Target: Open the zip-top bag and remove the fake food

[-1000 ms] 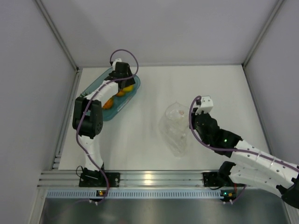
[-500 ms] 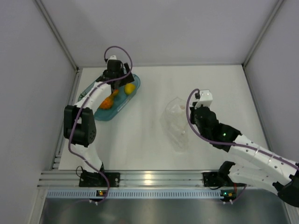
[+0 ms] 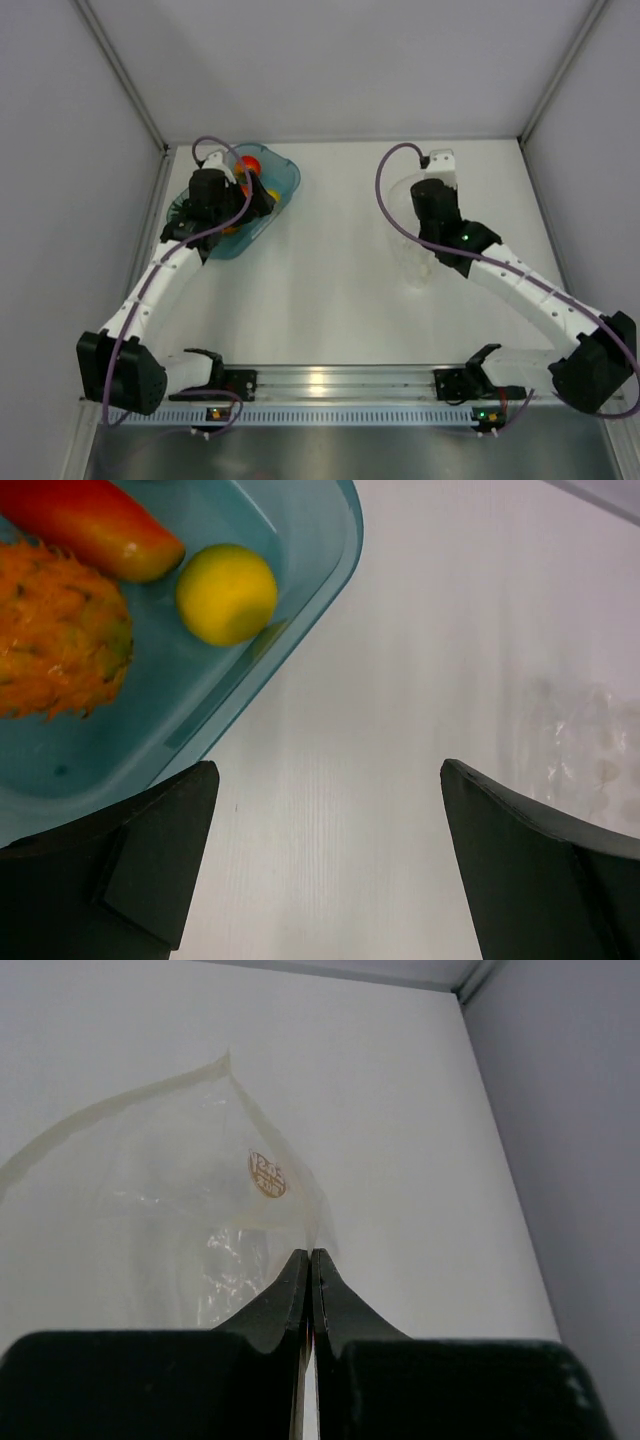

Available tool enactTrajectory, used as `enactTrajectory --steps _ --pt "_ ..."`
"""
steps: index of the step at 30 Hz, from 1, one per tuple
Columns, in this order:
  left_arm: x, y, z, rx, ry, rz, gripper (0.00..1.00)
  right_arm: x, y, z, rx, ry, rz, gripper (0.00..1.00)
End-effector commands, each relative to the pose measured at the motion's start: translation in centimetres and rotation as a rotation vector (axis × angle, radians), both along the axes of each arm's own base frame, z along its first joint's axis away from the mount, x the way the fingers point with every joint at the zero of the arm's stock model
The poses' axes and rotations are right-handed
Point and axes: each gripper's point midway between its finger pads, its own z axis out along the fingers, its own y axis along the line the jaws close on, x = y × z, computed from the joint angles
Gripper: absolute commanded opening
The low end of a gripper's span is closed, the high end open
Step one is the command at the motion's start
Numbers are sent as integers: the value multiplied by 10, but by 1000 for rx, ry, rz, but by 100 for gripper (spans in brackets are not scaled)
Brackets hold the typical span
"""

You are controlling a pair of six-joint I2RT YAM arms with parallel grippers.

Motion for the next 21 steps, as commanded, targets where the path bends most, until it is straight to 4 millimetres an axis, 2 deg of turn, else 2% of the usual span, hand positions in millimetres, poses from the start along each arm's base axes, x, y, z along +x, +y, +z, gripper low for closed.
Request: enactTrajectory --steps 1,3,4,7,8,10,11,15,16,17,18,19,20,21 --pt "-36 6 -2 21 32 -24 98 10 -23 23 -120 -20 -105 0" --pt "-51 16 2 54 21 -15 98 14 -29 29 -197 -17 -127 0" --pt "-63 19 -9 74 61 -18 98 20 -29 24 -231 -7 -145 0" --pt "-84 24 -7 91 57 -34 98 30 -33 22 -328 26 -203 0" --pt "-91 26 -10 109 71 -46 98 37 -29 7 -372 72 -199 0" --pt "-100 23 -7 107 53 -82 98 47 -21 2 -374 89 -203 1" --pt "-104 23 -9 119 59 -104 98 53 -15 -13 -402 129 -199 1" --pt "-125 18 -9 124 49 -188 98 64 20 -27 -428 135 -164 6" --pt "-127 21 -10 132 44 -176 98 65 33 -35 -439 145 -139 10" --pt "-127 24 -9 137 34 -159 98 67 41 -34 -429 138 -129 18" --pt "-129 26 -4 139 12 -149 98 67 48 -39 -422 145 -112 41" --pt "-126 34 -2 165 1 -110 98 66 57 -43 -420 152 -94 49" --pt "-125 40 1 178 -9 -75 98 67 64 -40 -394 141 -89 57" --pt "-121 57 4 212 -23 23 98 65 71 -41 -369 143 -72 79"
